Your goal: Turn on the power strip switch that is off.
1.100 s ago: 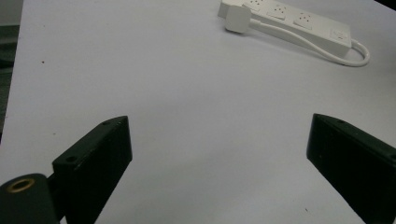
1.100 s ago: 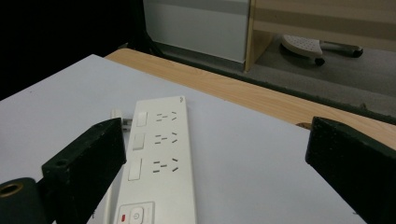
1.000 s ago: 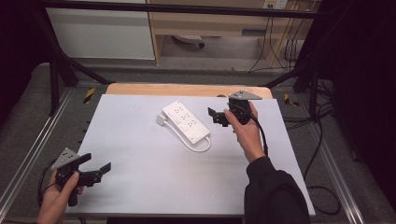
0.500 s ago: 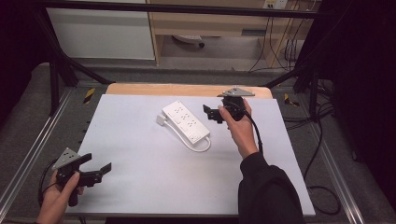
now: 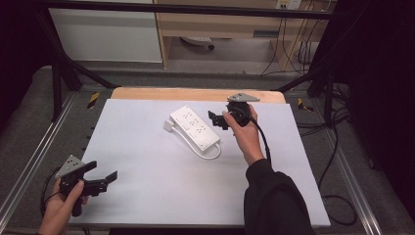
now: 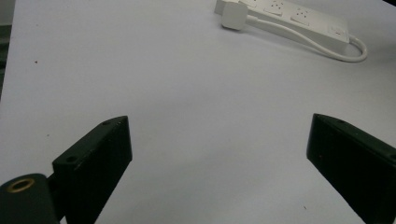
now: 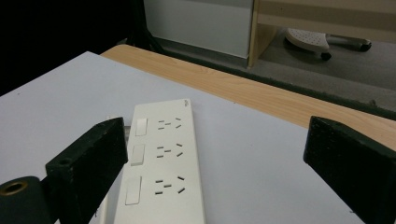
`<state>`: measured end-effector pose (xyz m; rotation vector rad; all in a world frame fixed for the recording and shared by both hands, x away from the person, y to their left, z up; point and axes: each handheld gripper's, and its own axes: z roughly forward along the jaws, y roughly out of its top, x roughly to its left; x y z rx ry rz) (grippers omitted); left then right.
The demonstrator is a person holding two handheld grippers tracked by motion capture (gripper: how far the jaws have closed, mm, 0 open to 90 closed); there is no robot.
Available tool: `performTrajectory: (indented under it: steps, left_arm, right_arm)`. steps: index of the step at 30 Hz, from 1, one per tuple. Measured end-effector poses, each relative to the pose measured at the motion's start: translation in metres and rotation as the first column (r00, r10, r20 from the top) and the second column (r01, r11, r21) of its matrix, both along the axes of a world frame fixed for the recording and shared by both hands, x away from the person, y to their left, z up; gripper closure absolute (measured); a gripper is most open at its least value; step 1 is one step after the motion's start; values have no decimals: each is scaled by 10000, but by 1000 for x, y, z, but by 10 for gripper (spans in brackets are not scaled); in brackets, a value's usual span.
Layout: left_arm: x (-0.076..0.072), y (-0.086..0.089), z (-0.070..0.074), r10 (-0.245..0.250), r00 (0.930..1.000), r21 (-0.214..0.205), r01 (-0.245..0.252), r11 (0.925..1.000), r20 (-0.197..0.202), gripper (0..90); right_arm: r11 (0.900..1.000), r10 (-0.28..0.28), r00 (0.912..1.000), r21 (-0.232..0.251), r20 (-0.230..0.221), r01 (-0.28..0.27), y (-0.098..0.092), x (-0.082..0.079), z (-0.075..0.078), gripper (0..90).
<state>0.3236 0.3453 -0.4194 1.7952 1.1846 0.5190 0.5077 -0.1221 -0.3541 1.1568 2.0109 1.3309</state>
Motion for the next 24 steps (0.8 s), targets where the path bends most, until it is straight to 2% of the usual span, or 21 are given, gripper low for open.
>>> performTrajectory:
  steps: [3,11,14,16,21,24]
  left_arm:
    - [-1,1,0,45,10000,-26,-45,10000,-1,68]
    - [-1,0,1,-42,10000,-21,42,10000,39,68]
    - [1,-1,0,-50,10000,48,50,10000,29,68]
    - [0,-1,0,-36,10000,48,36,10000,5,68]
    - [0,-1,0,-61,10000,50,61,10000,10,68]
    - [-1,-1,1,-32,10000,28,32,10000,28,68]
  right_arm:
    - [10000,12,10000,63,-25,-11,2,1,-2,69]
    - [9999,45,10000,-145,-67,-45,10,7,-8,74]
    - [9995,-268,9996,-171,118,270,11,8,-7,86]
    - [9994,-334,9994,-4,25,334,12,10,-9,82]
    - [9997,-245,9997,-35,-15,245,18,14,-13,72]
    - [9998,-144,9997,-128,-183,142,24,16,-16,71]
